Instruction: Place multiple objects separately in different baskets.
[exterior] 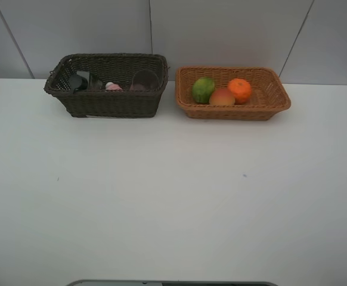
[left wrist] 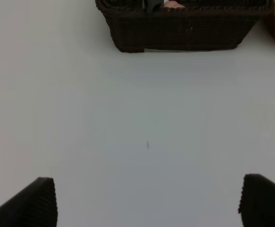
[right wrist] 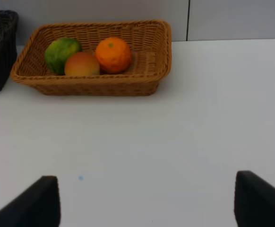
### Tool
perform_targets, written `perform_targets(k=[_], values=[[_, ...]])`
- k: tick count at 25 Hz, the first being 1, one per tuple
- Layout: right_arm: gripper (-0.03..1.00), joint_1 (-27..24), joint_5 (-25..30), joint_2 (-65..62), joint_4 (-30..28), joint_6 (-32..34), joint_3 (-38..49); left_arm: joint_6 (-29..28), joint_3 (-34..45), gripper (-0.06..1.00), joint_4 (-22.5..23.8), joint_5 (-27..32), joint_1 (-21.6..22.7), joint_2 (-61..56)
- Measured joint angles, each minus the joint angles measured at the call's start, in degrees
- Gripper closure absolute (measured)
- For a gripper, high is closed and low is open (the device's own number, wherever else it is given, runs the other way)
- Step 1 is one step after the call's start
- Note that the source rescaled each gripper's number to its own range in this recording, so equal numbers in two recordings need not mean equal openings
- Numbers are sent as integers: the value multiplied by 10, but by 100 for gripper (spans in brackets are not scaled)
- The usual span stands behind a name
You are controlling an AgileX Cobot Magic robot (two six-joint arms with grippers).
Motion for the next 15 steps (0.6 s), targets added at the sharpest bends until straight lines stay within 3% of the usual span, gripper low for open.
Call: perform_targets(k=[15], values=[[42, 0, 0, 0, 0, 0, 0, 1, 0, -5, 0, 0, 0, 0]])
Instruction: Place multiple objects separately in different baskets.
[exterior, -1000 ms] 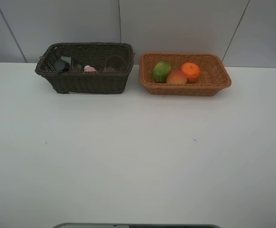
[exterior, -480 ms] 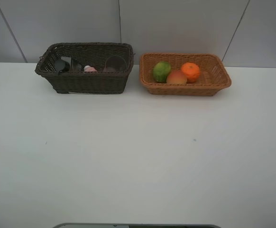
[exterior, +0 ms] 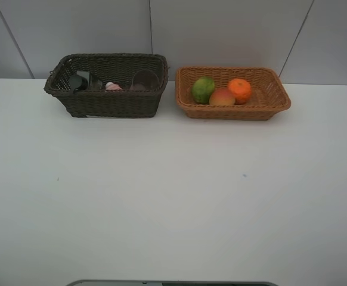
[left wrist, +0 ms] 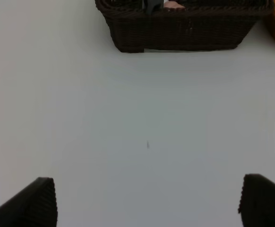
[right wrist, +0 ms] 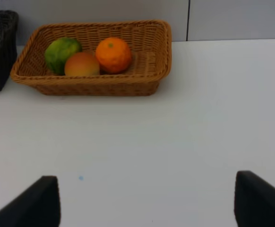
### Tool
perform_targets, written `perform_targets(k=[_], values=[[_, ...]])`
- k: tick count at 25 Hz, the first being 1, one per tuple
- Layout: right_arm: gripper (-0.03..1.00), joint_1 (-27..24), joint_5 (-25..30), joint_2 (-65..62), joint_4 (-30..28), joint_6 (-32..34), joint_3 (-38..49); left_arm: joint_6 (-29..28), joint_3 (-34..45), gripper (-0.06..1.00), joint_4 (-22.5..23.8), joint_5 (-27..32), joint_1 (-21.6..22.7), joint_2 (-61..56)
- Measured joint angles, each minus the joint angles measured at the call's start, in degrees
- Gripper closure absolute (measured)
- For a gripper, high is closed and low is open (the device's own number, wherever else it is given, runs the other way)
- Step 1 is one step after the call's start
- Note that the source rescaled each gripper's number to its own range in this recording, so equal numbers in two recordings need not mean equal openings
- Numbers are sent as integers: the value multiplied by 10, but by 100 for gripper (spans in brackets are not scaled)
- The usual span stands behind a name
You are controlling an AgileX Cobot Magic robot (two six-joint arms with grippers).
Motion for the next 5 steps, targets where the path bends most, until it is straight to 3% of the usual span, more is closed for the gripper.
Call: perform_targets(k=[5], values=[[42, 0, 0, 0, 0, 0, 0, 0, 0, -5, 0, 0, 0, 0]])
